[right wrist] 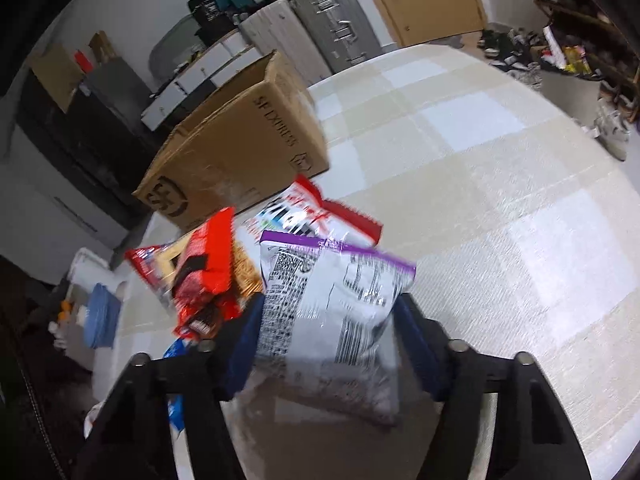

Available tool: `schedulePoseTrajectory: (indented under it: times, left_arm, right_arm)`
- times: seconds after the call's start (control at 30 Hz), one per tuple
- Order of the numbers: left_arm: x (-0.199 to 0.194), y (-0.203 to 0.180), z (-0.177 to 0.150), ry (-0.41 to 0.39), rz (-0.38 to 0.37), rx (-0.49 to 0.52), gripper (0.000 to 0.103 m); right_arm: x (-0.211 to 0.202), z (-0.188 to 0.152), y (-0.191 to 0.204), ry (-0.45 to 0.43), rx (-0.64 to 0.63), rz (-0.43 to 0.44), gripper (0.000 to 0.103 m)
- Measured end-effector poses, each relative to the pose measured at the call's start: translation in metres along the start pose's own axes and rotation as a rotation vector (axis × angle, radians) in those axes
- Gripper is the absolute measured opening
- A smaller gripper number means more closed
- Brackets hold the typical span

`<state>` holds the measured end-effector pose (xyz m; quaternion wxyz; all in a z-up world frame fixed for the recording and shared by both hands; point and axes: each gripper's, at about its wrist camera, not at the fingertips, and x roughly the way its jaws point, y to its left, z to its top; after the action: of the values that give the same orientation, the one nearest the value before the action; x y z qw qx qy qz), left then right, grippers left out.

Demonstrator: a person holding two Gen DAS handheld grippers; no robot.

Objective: Organize snacks
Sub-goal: 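Grasp the white-and-purple chip bag with the right tool while the left tool holds its bag, then carry both held chip bags over the SF box with both tools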

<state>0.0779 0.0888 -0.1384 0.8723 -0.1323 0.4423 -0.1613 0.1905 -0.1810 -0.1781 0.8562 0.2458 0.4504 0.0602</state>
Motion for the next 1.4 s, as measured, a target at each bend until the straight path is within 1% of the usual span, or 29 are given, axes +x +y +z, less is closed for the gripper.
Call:
schedulePoseTrajectory:
  times: [0.23, 0.37, 0.5, 0.67, 0.73, 0.9, 1.0, 1.07, 1.17, 1.27, 1.4]
  left_arm:
    - [-0.007, -0.008, -0.004, -0.004, -0.001, 0.016, 0.056]
    - [-0.012, -0.013, -0.006, -0.014, 0.0, 0.018, 0.056]
    - [-0.021, -0.015, -0.008, -0.04, 0.008, 0.007, 0.056]
    - [-0.035, -0.024, -0.011, -0.064, 0.014, 0.027, 0.056]
    - [-0.041, -0.029, -0.01, -0.076, 0.016, 0.038, 0.056]
    - [-0.06, -0.042, -0.01, -0.119, 0.014, 0.062, 0.056]
    - [-0.071, -0.048, -0.011, -0.148, 0.014, 0.073, 0.056]
    - [-0.076, -0.051, -0.013, -0.161, 0.021, 0.079, 0.056]
    - [-0.082, -0.052, -0.015, -0.171, 0.023, 0.084, 0.056]
    - [-0.087, -0.053, -0.018, -0.173, 0.027, 0.091, 0.056]
    - [-0.087, -0.052, -0.02, -0.169, 0.025, 0.089, 0.056]
  right_arm:
    - [-0.018, -0.014, -0.01, -0.023, 0.012, 0.053, 0.05]
    - [-0.035, -0.02, -0.009, -0.048, -0.018, 0.067, 0.049]
    - [-0.055, -0.024, -0.01, -0.076, -0.028, 0.097, 0.049]
    - [-0.088, -0.029, -0.001, -0.124, -0.067, 0.148, 0.049]
    - [-0.107, -0.033, 0.011, -0.153, -0.118, 0.175, 0.049]
    - [-0.153, -0.048, 0.045, -0.228, -0.29, 0.255, 0.049]
    - [-0.175, -0.061, 0.057, -0.27, -0.368, 0.287, 0.049]
    - [-0.183, -0.069, 0.06, -0.289, -0.394, 0.297, 0.049]
    - [-0.189, -0.083, 0.057, -0.288, -0.413, 0.306, 0.049]
    - [-0.188, -0.094, 0.049, -0.276, -0.406, 0.309, 0.049]
    - [-0.181, -0.106, 0.033, -0.236, -0.379, 0.299, 0.049]
